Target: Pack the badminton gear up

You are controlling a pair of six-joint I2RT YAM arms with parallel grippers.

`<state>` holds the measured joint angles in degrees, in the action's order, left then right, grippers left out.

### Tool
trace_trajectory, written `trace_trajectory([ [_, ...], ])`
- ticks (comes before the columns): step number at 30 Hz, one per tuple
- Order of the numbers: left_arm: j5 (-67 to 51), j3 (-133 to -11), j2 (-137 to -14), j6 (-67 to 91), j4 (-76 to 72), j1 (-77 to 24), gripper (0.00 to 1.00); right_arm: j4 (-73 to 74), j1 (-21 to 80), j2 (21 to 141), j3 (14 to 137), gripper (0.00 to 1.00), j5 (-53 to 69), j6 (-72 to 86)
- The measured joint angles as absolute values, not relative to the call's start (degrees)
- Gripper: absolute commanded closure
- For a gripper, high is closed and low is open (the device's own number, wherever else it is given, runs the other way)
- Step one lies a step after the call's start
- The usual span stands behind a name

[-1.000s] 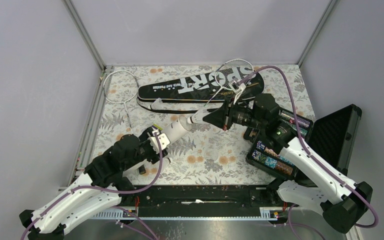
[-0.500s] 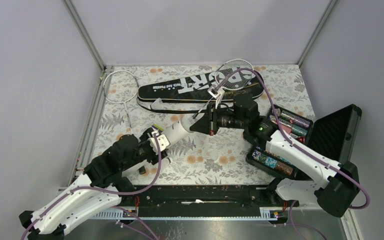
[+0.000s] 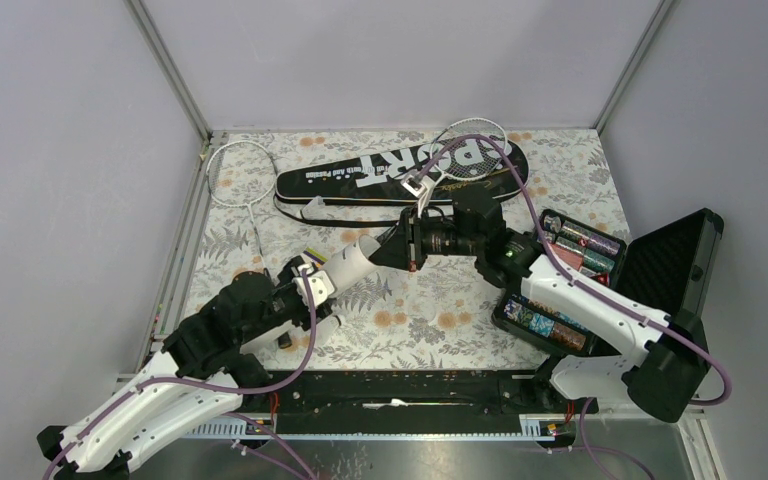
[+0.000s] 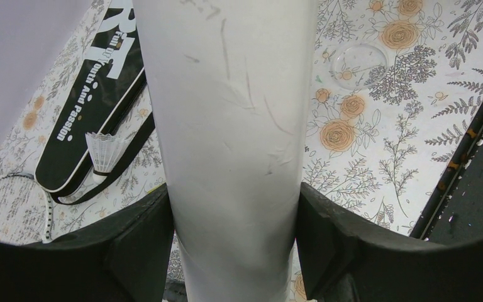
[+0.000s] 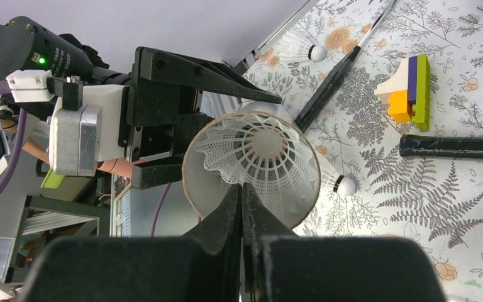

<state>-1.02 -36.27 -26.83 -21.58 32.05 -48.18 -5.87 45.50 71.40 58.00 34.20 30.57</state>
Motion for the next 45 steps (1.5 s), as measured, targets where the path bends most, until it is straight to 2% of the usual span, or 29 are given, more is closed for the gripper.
trace_trajectory([
  [9, -1.32, -36.27, -26.81, -21.61, 32.08, -48.18, 0.7, -5.63, 46.02, 73.54, 59.24, 0.98, 34.3, 31.05],
  [18, -0.97, -36.27, -26.68, -21.63, 31.88, -48.18, 0.71, -4.58, 46.28, 73.41, 60.25, 0.6, 32.67, 32.08],
  [22, 0.51, -36.27, -26.35, -21.58, 31.88, -48.21, 0.72, -3.29, 46.35, 71.26, 60.25, 0.46, 29.87, 32.29],
  [28, 5.45, -36.21, -24.08, -21.41, 31.35, -48.21, 0.72, -2.52, 46.41, 65.45, 60.25, 0.3, 25.69, 32.25],
  [31, 9.8, -36.21, -23.2, -21.32, 31.05, -48.21, 0.72, -1.83, 46.5, 63.79, 60.25, 0.27, 22.72, 32.27],
  [35, 16.75, -36.21, -21.45, -21.34, 30.33, -48.21, 0.72, 1.39, 47.92, 64.53, 60.34, 0.27, 16.29, 32.69],
  [45, 31.29, -36.21, -14.96, -21.39, 28.03, -48.21, 0.72, 10.22, 58.92, 77.93, 63.64, 0.3, 1.8, 35.11],
])
